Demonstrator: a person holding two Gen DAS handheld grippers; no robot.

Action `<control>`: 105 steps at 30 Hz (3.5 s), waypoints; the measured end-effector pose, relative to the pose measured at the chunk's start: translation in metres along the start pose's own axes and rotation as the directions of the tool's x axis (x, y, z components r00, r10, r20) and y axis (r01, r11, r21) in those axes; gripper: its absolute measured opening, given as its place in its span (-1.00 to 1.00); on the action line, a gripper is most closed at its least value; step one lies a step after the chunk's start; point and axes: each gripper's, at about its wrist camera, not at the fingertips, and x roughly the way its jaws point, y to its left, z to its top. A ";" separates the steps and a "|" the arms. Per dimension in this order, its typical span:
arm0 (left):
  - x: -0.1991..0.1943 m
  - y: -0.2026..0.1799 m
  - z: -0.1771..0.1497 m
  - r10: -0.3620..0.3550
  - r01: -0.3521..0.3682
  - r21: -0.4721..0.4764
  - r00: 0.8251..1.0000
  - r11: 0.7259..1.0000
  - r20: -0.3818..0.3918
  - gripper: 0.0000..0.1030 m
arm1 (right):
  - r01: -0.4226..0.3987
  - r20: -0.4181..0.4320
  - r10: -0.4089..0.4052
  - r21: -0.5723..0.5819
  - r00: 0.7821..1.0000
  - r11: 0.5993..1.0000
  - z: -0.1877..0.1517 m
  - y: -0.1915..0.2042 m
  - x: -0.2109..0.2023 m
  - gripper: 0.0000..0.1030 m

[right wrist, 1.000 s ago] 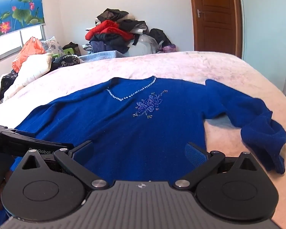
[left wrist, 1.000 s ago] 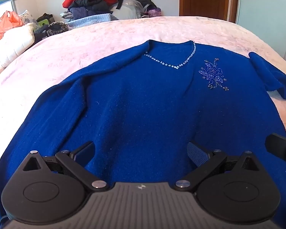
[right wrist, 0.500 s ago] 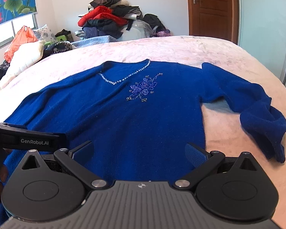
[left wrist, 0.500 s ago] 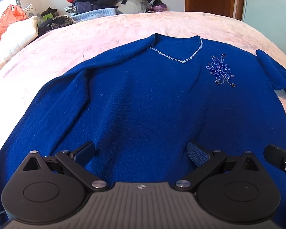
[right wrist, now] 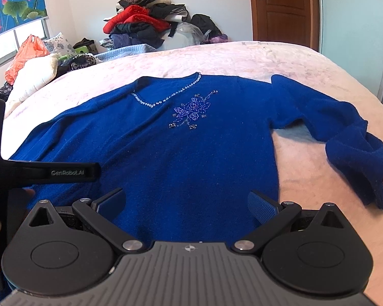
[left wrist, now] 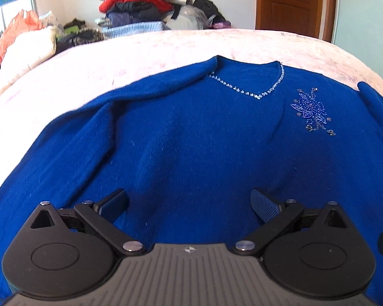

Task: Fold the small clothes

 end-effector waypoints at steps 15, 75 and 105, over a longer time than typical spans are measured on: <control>0.001 0.003 -0.016 -0.008 0.013 -0.043 0.994 0.999 0.112 1.00 | -0.008 -0.002 0.008 0.003 1.000 1.000 0.000 -0.001 0.000 1.00; -0.011 0.014 -0.012 -0.023 0.031 -0.081 0.995 0.996 0.101 1.00 | -0.001 0.063 0.007 -0.098 0.998 0.995 -0.001 0.011 -0.012 1.00; -0.052 -0.012 0.000 -0.260 0.260 -0.010 0.965 0.966 0.029 1.00 | -0.222 0.210 0.138 0.452 0.968 0.864 0.021 -0.217 -0.034 -0.85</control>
